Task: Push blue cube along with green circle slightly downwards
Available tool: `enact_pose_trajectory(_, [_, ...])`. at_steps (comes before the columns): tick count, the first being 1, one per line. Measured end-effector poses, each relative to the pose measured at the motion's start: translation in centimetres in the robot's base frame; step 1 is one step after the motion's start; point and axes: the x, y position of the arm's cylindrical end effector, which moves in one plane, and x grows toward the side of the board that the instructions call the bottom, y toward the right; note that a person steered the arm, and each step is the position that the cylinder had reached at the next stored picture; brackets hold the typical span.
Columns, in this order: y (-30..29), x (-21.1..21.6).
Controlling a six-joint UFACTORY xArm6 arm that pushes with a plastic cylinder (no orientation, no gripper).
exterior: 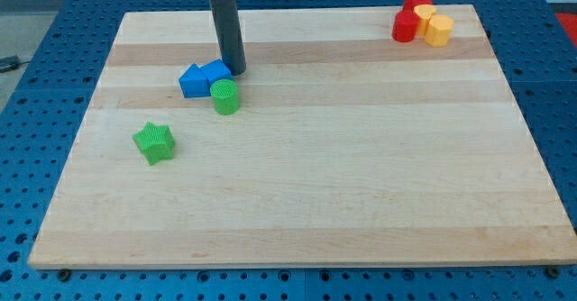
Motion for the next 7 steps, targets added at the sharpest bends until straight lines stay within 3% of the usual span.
enact_pose_trajectory(7, [3.0,4.4])
